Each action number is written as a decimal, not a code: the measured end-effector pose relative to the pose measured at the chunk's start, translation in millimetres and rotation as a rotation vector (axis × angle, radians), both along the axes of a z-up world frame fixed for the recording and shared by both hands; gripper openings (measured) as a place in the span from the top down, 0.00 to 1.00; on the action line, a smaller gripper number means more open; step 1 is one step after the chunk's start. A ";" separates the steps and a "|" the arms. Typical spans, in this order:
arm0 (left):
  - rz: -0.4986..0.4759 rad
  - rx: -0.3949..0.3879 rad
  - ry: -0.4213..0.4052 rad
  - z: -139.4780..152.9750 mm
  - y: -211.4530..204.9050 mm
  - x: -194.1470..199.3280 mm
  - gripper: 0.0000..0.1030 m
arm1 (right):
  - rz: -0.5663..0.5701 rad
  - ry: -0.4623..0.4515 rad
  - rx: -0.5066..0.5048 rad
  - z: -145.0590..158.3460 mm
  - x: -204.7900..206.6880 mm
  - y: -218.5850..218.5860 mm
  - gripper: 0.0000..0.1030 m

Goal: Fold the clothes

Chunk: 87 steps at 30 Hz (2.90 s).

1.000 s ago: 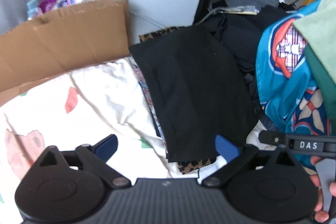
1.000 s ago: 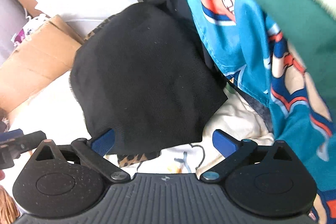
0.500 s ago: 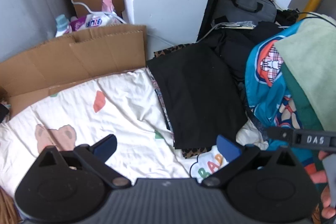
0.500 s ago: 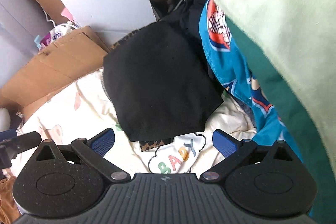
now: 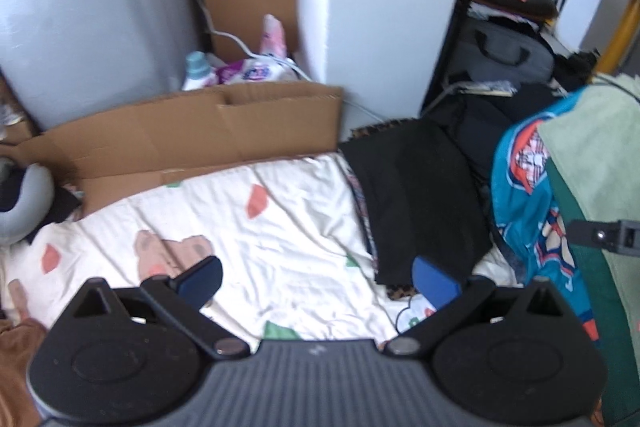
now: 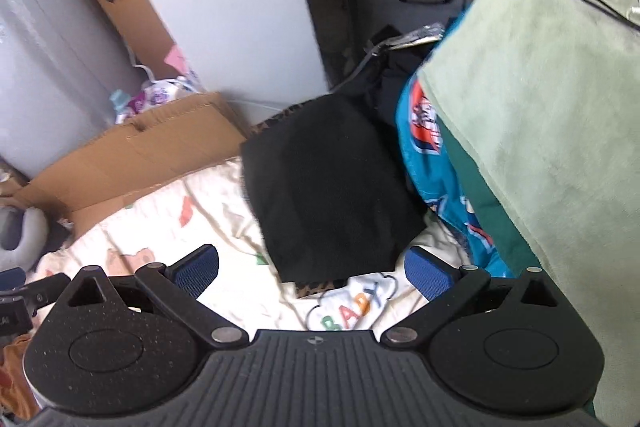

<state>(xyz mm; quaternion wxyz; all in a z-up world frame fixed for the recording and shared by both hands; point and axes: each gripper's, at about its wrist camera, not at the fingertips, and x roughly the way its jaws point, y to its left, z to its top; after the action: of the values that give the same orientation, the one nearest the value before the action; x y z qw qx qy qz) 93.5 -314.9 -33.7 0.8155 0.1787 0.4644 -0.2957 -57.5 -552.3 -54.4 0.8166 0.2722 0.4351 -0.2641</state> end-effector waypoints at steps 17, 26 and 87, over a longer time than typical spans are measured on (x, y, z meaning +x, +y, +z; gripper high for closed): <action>0.152 0.009 -0.067 74.5 91.7 -6.4 0.01 | 0.054 0.001 -0.006 60.9 -17.2 40.5 0.01; 0.194 0.002 -0.089 97.8 136.2 -17.7 0.01 | 0.120 0.001 -0.018 84.1 -16.3 73.5 0.01; 0.577 -0.020 -0.073 11.5 285.2 -104.4 0.01 | 0.523 0.099 -0.166 46.5 -5.7 262.3 0.01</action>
<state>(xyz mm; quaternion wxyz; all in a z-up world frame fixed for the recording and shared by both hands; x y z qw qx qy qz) -10.8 -29.7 -22.2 0.8837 0.0416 0.4635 -0.0496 -63.2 -290.0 -7.9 0.8543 0.0694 0.5068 -0.0921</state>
